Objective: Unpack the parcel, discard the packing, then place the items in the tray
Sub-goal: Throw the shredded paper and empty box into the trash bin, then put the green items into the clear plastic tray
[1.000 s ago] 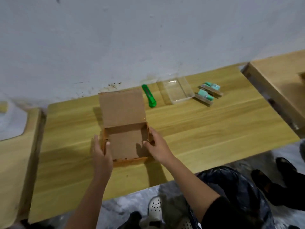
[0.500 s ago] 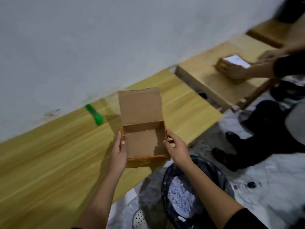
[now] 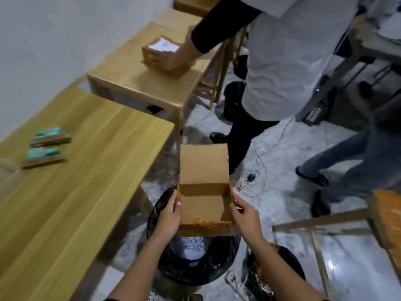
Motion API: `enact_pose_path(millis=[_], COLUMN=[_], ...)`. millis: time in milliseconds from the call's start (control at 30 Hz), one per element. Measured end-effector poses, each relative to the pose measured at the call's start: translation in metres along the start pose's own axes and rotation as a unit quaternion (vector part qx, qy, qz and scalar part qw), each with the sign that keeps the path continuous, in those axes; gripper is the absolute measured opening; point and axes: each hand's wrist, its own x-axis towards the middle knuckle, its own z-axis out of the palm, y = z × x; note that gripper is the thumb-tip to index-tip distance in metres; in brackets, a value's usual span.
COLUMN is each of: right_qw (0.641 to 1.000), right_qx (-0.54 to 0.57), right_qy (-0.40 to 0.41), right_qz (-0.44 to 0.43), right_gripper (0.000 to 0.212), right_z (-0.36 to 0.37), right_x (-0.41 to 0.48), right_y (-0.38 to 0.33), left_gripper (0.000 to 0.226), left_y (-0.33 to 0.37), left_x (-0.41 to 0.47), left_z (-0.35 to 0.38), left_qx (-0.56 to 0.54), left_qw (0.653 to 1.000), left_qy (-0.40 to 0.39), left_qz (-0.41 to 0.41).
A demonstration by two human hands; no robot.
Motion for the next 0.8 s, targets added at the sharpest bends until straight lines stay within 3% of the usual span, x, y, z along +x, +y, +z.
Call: enact_pose_path(millis=[233, 367, 500, 800], right_qw=[0.99, 0.984, 0.982, 0.987], right_qx=[-0.082, -0.124, -0.143, -0.123], right_qy=[-0.071, -0.104, -0.113, -0.098], right_qz=[0.084, 0.081, 0.055, -0.018], right_gripper=[0.046, 0.046, 0.047, 0.052], right_z=[0.016, 0.026, 0.035, 0.063], right_x=[0.0, 0.002, 0.008, -0.004], right_y=[0.034, 0.039, 0.036, -0.052], left_gripper=[0.055, 0.056, 0.056, 0.054], left_y=[-0.039, -0.054, -0.056, -0.014], left_x=[0.004, 0.004, 0.006, 0.007], left_z=[0.021, 0.018, 0.011, -0.034], left_qx=[0.111, 0.14, 0.165, 0.252], left_qw=[0.992, 0.988, 0.985, 0.964], left_qy=[-0.015, -0.018, -0.021, 0.019], left_qz=[-0.05, -0.056, -0.034, 0.078])
